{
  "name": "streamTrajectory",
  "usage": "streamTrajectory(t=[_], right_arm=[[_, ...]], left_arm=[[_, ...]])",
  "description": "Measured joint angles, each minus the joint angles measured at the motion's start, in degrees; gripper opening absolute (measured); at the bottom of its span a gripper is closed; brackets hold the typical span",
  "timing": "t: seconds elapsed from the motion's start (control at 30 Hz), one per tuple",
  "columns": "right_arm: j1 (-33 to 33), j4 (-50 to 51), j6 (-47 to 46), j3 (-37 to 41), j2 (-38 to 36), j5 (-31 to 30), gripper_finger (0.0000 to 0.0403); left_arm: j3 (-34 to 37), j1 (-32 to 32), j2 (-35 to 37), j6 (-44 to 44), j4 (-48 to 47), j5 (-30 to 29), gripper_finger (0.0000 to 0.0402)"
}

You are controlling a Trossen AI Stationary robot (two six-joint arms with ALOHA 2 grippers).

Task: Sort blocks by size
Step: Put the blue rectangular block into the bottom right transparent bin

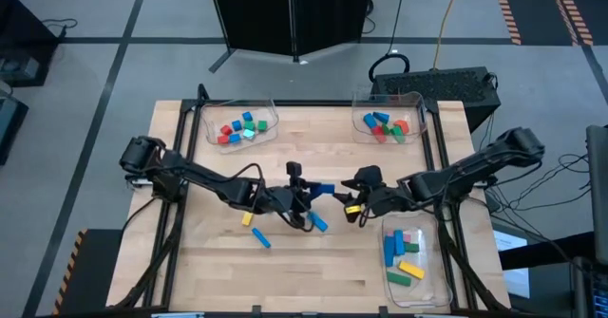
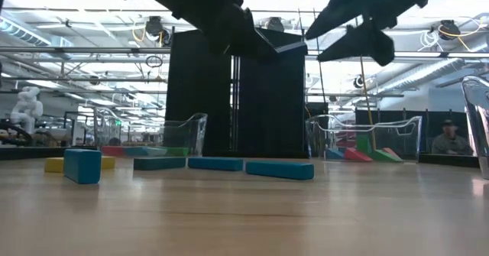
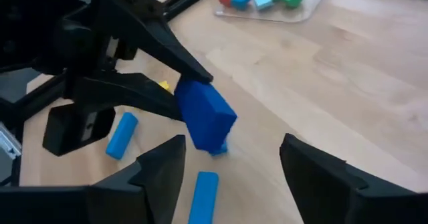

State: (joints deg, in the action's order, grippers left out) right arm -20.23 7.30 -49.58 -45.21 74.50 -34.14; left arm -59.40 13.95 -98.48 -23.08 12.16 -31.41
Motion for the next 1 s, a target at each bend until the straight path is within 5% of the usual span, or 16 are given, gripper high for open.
streamTrajectory(t=[0.4, 0.83, 1.0], right_arm=[[2.27, -13.71, 5.13, 0.02, 5.42, 7.57, 0.0231], [2.23, -16.18, 4.84, 0.0, 5.59, 9.09, 0.0063], [2.34, -15.58, 6.33, 0.0, 5.6, 11.26, 0.0042]], left_arm=[[0.0, 4.07, 0.02, -9.16, 4.22, -2.12, 0.0096], [0.0, 4.94, 0.02, -10.82, 5.18, -3.88, 0.0096], [0.0, 4.99, 0.02, -10.56, 3.93, -3.85, 0.0107]])
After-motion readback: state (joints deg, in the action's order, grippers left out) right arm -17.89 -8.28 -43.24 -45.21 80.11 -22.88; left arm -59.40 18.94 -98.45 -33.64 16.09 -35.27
